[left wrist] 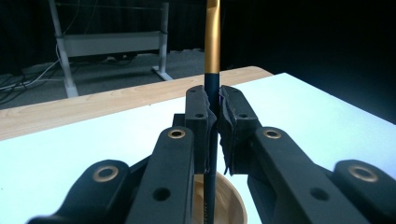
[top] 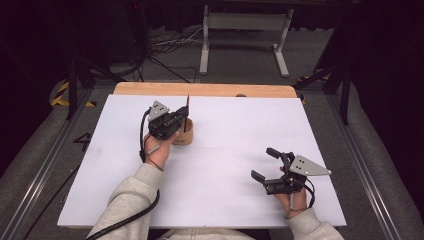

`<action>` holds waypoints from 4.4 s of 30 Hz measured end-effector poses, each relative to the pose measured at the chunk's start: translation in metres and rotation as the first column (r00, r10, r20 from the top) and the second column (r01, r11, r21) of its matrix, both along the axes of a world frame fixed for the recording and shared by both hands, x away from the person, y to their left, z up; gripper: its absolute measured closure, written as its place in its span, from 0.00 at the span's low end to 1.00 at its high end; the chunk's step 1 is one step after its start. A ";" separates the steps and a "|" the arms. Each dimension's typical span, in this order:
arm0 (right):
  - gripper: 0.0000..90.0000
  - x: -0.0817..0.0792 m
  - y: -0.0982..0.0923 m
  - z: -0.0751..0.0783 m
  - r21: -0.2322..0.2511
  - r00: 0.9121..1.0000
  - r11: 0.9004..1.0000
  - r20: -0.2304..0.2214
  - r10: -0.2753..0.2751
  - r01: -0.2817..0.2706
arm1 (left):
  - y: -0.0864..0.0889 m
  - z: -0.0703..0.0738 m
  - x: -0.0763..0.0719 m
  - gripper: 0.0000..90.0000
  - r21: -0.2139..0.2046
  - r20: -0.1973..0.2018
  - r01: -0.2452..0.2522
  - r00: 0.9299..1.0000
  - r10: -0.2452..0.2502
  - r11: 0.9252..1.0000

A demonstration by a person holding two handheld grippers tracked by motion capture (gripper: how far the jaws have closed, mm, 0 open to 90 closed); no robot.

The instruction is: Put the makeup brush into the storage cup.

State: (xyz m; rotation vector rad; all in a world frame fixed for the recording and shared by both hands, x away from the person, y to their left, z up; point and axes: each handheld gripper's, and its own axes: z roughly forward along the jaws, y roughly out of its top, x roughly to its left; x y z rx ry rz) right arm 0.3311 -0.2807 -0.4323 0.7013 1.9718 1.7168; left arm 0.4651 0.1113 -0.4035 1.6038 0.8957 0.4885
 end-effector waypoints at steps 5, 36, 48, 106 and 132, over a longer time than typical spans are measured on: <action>0.05 0.000 0.000 0.000 -0.001 1.000 1.000 -0.002 -0.001 0.001 | -0.001 -0.001 -0.002 0.91 0.007 -0.003 0.000 1.000 0.000 1.000; 0.05 0.003 -0.004 0.004 -0.002 1.000 1.000 -0.008 -0.008 0.008 | 0.028 0.023 -0.035 0.21 -0.100 0.045 0.180 0.983 -0.176 0.979; 0.05 0.005 -0.005 0.009 -0.039 1.000 0.999 -0.005 0.007 -0.007 | 0.055 0.026 -0.067 0.08 -0.069 0.062 0.261 0.965 -0.257 0.963; 0.04 -0.007 -0.023 0.001 -0.073 1.000 0.997 -0.006 -0.022 0.021 | 0.113 -0.044 -0.135 0.05 -0.004 0.090 0.236 0.968 -0.235 0.972; 0.02 -0.003 -0.015 -0.009 -0.058 0.999 0.998 -0.038 -0.035 0.033 | 0.115 -0.053 -0.126 0.04 0.017 0.048 0.242 0.969 -0.243 0.970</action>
